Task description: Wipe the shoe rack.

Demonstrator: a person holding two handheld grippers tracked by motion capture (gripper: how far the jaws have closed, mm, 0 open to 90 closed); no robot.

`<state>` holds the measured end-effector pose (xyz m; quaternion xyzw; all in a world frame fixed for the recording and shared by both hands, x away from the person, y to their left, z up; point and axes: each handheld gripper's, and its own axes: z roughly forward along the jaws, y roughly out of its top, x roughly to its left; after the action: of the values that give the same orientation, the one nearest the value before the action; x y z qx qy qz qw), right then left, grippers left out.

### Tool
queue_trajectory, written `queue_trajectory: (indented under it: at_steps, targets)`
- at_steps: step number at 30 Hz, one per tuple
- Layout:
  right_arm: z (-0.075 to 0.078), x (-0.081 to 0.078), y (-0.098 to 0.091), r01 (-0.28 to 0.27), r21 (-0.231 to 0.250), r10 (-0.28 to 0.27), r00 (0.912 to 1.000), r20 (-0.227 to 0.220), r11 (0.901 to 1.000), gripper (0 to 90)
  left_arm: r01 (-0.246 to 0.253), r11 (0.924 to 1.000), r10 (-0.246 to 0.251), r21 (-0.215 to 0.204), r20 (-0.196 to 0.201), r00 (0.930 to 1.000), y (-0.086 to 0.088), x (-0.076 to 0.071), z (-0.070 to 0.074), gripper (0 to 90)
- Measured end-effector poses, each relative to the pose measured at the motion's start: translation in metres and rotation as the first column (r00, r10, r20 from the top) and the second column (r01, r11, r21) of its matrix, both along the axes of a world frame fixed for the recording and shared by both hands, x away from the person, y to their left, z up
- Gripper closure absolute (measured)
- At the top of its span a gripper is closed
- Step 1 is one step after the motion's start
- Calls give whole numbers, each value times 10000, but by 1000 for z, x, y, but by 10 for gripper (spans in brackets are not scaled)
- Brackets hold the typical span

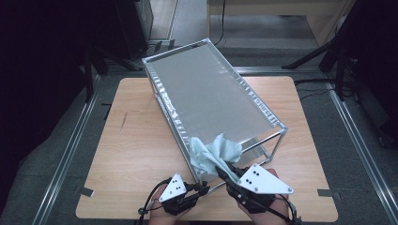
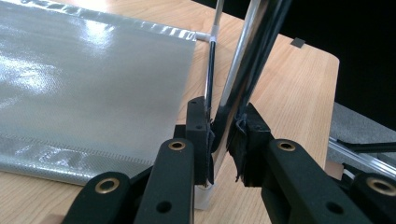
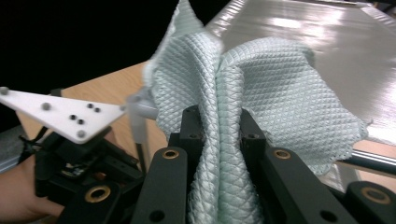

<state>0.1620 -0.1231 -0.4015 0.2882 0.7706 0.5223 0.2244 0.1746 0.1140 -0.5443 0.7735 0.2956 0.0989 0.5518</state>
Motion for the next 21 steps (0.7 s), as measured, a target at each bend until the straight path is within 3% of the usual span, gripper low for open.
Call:
queue_trajectory:
  at_steps: [6,11,14,16,21]
  targets:
    - [2,11,-21,713,-50,-713,9975,17,9974,782,34,10000,-34,-41,-3,10000,0,0,-1,782]
    - [3,21,-43,1605,-99,-1604,9870,105,9870,786,43,10000,-43,-44,-24,10000,0,0,-1,781]
    - [3,28,-57,2255,-75,-2254,9741,165,9742,785,28,10000,-28,-26,-14,10000,0,0,0,781]
    - [2,34,-69,2825,-2,-2825,9591,173,9593,783,21,10000,-21,-39,-22,10000,0,0,0,781]
    - [0,44,-92,3581,403,-3577,9337,-167,9328,781,62,10000,-62,-7,-23,10000,1,0,0,781]
